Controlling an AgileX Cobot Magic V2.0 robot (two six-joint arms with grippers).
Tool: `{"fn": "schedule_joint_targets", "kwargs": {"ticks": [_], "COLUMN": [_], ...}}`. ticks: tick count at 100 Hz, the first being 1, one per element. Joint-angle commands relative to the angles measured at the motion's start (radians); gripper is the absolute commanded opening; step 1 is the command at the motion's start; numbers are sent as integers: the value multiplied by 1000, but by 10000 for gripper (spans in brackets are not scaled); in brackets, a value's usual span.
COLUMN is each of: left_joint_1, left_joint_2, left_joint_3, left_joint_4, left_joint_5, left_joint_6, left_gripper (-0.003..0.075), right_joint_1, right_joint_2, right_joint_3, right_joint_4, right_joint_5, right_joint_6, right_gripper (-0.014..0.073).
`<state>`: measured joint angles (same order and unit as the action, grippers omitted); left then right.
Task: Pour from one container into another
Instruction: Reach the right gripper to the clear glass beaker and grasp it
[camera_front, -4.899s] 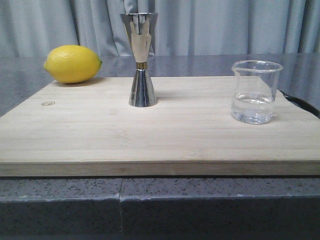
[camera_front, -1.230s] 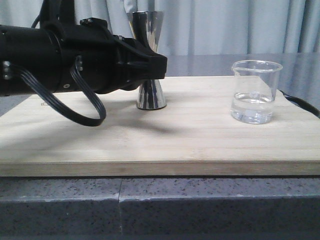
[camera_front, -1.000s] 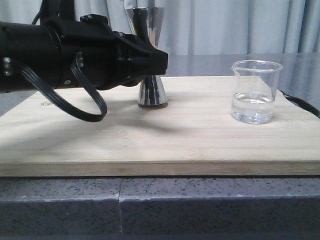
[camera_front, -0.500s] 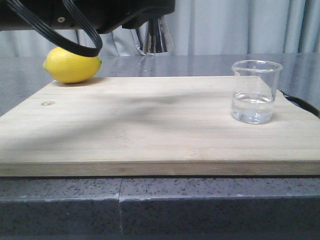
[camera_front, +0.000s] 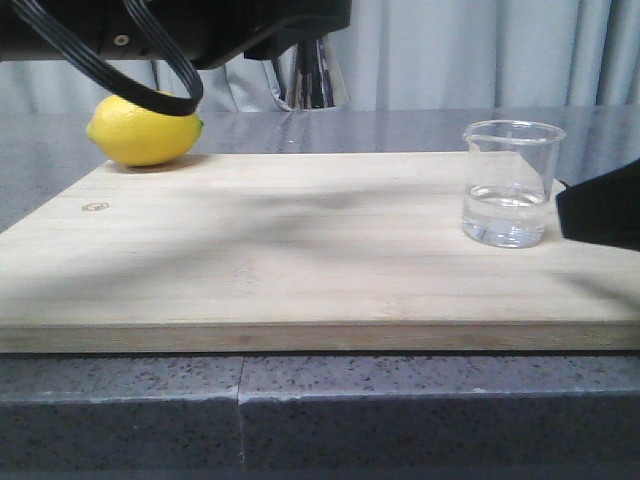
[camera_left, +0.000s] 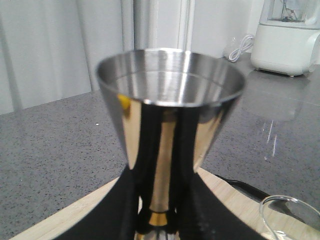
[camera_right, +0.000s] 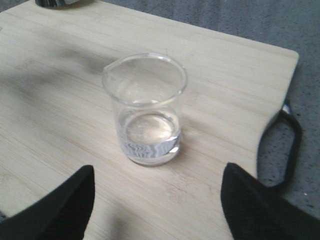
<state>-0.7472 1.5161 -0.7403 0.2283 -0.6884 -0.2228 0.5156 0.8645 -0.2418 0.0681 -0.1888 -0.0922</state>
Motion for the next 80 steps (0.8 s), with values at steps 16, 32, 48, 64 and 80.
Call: {"fn": "schedule_joint_targets", "kwargs": {"ticks": [16, 32, 48, 64, 80], "left_joint_1": [2, 2, 2, 2, 2], "left_joint_2": [-44, -44, -44, -44, -44], "left_joint_3": [-33, -33, -33, -33, -33], "left_joint_4": [-10, -6, -1, 10, 11], "left_joint_5": [-84, -84, -77, -67, -67], "left_joint_6": [-8, -8, -8, -8, -8], "left_gripper": [-19, -19, -19, -19, -19], "right_joint_1": [47, 47, 47, 47, 47], "right_joint_2": [157, 236, 297, 348, 385], "right_joint_3": [-25, -25, -25, -27, -27], "right_joint_4": [-20, -20, -20, -20, -20], "right_joint_5": [-300, -398, -469, -540, -594], "right_joint_6": [-11, -11, -11, -11, -46], "right_gripper": [503, 503, 503, 503, 503]}}
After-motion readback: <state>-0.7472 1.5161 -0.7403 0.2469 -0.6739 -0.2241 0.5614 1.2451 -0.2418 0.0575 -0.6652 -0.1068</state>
